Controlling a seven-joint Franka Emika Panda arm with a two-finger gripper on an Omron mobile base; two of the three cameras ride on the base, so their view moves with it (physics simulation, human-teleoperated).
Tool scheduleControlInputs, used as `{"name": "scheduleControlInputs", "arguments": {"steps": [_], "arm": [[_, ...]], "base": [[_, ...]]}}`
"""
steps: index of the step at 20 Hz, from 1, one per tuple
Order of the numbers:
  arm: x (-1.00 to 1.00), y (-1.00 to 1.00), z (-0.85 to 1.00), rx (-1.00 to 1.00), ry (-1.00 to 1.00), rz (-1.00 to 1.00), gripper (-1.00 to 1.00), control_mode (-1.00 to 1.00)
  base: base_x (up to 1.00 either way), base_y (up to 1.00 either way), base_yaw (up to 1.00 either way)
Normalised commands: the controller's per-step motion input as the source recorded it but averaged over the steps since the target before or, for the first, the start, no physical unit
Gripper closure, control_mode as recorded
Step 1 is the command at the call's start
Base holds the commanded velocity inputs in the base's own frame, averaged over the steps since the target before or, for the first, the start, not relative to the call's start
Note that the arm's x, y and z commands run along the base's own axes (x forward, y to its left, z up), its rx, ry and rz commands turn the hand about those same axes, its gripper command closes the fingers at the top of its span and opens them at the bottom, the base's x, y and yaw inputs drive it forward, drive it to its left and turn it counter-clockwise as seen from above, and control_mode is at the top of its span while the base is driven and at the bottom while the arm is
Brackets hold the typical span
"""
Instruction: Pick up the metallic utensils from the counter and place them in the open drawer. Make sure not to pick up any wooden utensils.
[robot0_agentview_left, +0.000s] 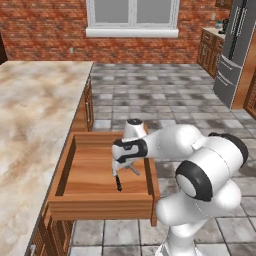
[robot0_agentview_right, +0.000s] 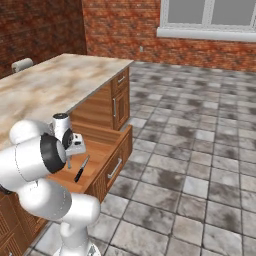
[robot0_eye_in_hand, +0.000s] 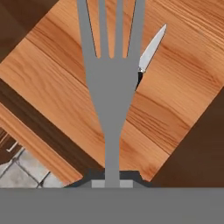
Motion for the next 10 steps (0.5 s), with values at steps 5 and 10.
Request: {"name": "scheduleControlInputs", "arguments": {"steps": [5, 10], "arm": [[0.39, 0.04, 0.00, 0.00, -0.14, 0.00, 1.00, -1.00], [0.32, 0.05, 0.00, 0.00, -0.02, -0.05, 1.00, -1.00]], "base": [[0.00, 0.00, 0.00], [0.00, 0.00, 0.00]]}}
